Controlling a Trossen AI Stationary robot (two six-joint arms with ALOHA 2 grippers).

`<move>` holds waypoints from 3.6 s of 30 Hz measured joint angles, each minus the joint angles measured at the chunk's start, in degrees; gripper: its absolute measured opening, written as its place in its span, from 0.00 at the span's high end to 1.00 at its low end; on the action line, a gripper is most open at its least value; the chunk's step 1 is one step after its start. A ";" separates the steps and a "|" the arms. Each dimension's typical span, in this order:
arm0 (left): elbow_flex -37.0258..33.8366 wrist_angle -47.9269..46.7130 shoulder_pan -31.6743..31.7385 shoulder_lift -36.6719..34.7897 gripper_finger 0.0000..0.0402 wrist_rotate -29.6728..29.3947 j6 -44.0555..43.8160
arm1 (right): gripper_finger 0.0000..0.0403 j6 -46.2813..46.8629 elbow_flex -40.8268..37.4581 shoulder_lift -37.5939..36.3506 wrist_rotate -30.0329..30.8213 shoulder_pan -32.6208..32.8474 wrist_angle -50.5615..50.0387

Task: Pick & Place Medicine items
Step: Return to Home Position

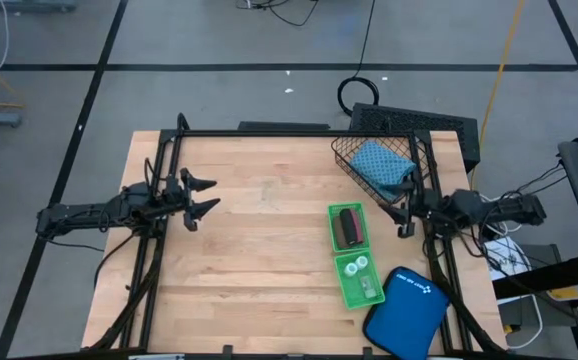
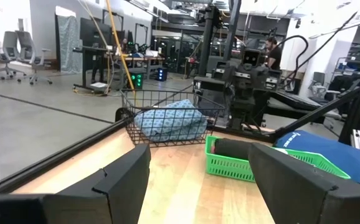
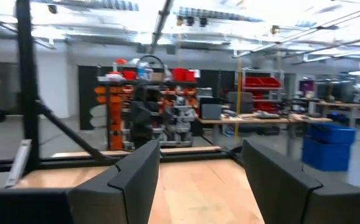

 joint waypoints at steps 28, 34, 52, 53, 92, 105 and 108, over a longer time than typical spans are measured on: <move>0.04 -6.46 0.00 0.02 0.30 8.59 6.77 | 0.45 -1.44 -0.09 0.03 -7.11 -4.83 -10.78; 0.04 -6.44 0.01 0.02 0.30 8.57 6.77 | 0.46 -1.55 -0.09 0.03 -7.15 -4.83 -12.22; 0.04 -7.01 0.01 0.02 0.30 8.37 6.68 | 0.46 -1.54 -0.11 0.03 -7.26 -4.81 -12.92; 0.04 -7.01 0.01 0.02 0.30 8.37 6.69 | 0.47 -1.56 -0.11 0.02 -7.26 -4.81 -12.93; 0.04 -10.20 0.00 0.11 0.30 8.26 6.50 | 0.45 1.62 -0.11 0.38 -11.75 -4.78 -15.72; 0.04 -10.20 0.00 0.11 0.30 8.26 6.51 | 0.46 1.24 -0.11 0.38 -11.63 -4.78 -14.92; 0.04 -10.20 0.01 0.11 0.30 8.26 6.51 | 0.46 1.24 -0.11 0.38 -11.63 -4.78 -14.88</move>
